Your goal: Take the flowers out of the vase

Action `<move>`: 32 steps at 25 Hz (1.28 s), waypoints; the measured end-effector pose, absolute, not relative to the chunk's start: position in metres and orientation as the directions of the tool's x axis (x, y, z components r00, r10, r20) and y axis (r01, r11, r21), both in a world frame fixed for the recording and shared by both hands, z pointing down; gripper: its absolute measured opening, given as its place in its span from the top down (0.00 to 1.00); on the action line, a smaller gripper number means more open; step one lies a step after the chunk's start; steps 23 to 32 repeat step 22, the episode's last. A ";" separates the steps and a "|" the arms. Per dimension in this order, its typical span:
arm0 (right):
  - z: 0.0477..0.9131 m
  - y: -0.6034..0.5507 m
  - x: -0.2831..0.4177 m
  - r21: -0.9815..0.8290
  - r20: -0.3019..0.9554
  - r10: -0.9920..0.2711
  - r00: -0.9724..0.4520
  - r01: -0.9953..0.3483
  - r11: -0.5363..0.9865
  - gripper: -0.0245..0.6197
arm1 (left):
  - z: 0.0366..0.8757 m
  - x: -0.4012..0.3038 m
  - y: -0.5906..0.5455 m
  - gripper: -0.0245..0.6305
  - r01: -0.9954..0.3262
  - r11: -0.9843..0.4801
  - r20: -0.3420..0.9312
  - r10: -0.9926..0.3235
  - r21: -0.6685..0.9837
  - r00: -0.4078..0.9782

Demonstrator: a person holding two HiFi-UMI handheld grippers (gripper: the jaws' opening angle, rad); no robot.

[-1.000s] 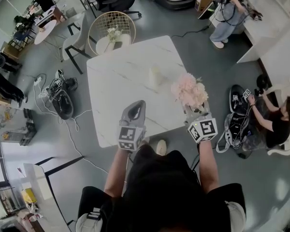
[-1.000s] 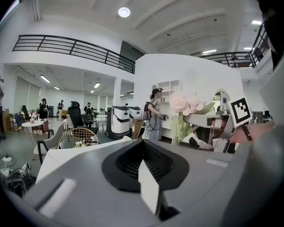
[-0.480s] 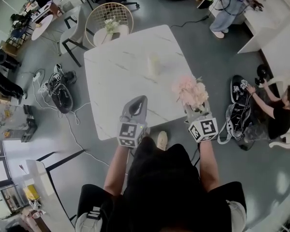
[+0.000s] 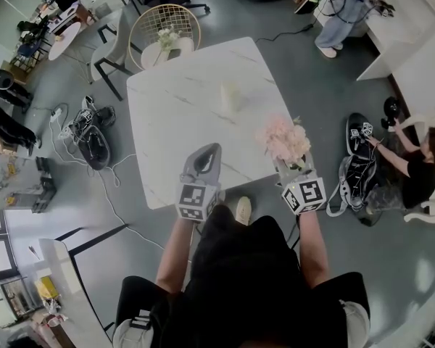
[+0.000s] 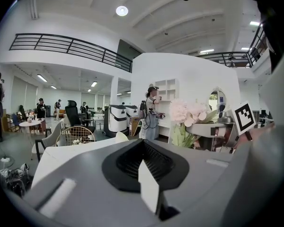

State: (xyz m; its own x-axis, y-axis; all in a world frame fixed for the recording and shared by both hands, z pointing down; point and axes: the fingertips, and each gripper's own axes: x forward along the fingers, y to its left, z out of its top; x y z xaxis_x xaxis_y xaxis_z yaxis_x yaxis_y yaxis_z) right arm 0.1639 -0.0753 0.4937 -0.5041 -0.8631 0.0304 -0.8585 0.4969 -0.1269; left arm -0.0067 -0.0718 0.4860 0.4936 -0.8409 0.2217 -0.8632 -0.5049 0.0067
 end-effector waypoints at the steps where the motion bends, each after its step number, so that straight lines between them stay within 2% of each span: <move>1: 0.493 -0.075 0.164 -0.127 0.028 -0.864 -0.503 -0.859 0.496 0.69 | 0.486 -0.007 -0.072 0.95 -0.864 -0.504 0.221 -0.842 0.005 0.493; 32: 0.486 -0.076 0.166 -0.131 0.014 -0.863 -0.505 -0.856 0.500 0.69 | 0.487 -0.005 -0.069 0.95 -0.863 -0.505 0.236 -0.839 -0.003 0.490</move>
